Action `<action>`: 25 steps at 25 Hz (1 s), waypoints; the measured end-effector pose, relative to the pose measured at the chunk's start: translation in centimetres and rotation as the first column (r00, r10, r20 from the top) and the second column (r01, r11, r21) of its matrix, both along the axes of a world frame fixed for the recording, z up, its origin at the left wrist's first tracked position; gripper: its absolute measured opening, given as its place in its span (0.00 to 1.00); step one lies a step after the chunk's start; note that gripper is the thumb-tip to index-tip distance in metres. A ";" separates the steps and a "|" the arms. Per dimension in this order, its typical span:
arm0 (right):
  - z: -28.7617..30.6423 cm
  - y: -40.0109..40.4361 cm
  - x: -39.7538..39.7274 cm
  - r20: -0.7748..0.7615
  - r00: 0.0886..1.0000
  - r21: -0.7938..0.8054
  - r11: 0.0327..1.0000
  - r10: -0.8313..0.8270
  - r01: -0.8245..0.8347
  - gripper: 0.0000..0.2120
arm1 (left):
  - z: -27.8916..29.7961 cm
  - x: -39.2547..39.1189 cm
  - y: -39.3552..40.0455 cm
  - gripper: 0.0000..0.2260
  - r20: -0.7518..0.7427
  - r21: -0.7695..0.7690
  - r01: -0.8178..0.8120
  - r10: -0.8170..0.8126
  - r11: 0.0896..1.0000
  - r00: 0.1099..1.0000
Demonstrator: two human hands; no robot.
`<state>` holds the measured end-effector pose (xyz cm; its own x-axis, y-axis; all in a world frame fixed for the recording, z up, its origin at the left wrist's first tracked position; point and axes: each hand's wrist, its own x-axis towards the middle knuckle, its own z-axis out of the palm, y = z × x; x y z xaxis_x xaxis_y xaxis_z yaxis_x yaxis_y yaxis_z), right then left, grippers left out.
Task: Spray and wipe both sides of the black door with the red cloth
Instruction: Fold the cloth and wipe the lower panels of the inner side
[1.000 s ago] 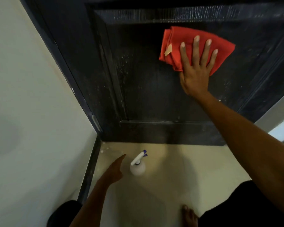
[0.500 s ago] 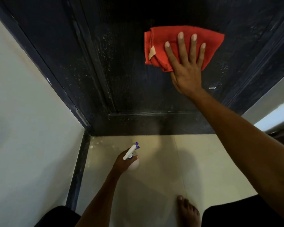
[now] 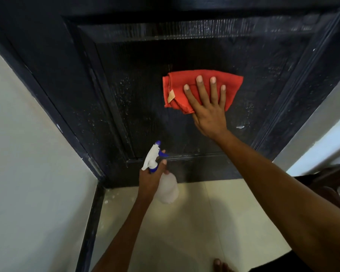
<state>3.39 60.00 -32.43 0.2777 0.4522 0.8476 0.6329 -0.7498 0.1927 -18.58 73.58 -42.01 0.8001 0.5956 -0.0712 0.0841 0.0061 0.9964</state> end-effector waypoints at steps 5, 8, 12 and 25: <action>1.6 -1.0 -2.1 -0.141 0.985 0.035 0.995 0.102 -0.098 0.36 | 7.6 1.0 0.0 0.06 0.194 -0.037 0.004 0.003 0.999 0.981; 3.0 -1.0 -4.3 -0.297 0.902 0.320 0.923 0.313 -0.215 0.34 | 11.7 1.1 0.4 0.15 0.313 -0.008 0.156 -0.146 0.988 0.938; 5.5 -3.5 -6.2 -0.424 0.780 0.723 0.691 0.461 -0.015 0.21 | 15.9 1.2 0.5 0.21 0.354 -0.098 0.356 -0.301 0.929 0.885; 10.6 -13.8 -1.3 -0.326 0.820 0.903 0.413 0.471 0.122 0.23 | 22.2 9.1 -7.4 0.12 0.177 0.026 0.500 -0.496 0.866 0.850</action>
